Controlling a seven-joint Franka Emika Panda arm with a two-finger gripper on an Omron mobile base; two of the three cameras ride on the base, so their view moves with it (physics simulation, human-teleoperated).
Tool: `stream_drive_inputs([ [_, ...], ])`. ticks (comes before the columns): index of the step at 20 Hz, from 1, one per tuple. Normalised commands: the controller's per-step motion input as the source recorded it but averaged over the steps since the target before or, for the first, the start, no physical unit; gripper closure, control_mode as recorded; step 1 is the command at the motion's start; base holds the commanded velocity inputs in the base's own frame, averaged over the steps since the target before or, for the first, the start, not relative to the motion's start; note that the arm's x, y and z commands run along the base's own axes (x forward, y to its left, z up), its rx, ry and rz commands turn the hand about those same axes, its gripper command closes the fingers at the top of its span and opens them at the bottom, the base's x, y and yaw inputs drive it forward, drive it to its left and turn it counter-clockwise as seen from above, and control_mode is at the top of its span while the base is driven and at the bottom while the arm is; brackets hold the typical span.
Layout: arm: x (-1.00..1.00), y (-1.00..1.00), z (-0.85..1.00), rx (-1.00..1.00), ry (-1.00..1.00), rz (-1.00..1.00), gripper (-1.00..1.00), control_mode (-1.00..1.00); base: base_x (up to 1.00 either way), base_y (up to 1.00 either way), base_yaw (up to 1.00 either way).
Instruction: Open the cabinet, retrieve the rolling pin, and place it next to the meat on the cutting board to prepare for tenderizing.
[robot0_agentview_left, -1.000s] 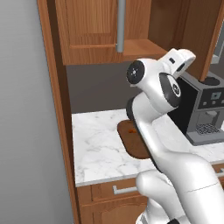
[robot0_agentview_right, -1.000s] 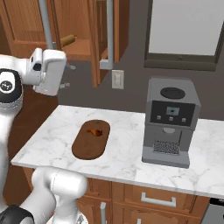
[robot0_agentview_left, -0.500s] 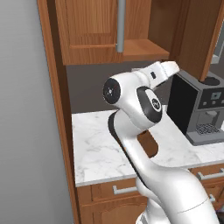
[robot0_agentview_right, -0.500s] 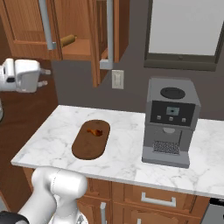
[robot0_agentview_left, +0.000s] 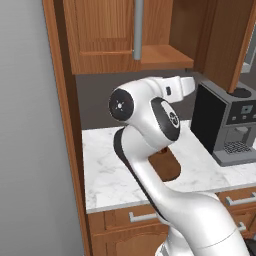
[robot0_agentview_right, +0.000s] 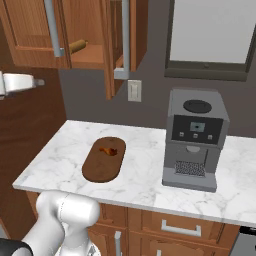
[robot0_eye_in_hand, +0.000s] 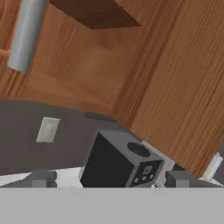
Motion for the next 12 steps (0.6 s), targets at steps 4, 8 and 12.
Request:
stream_drive_inputs([
  [4,0.0,0.16,0.43,0.12,-0.41,0.11,-1.0,-1.0,0.0,0.0,0.0],
  [8,0.04,0.0,0.44,0.03,-0.41,0.13,-1.0,-1.0,0.0,0.0,0.0],
  [12,0.17,0.0,0.34,0.03,-0.38,0.16,-1.0,-1.0,0.0,0.0,0.0],
])
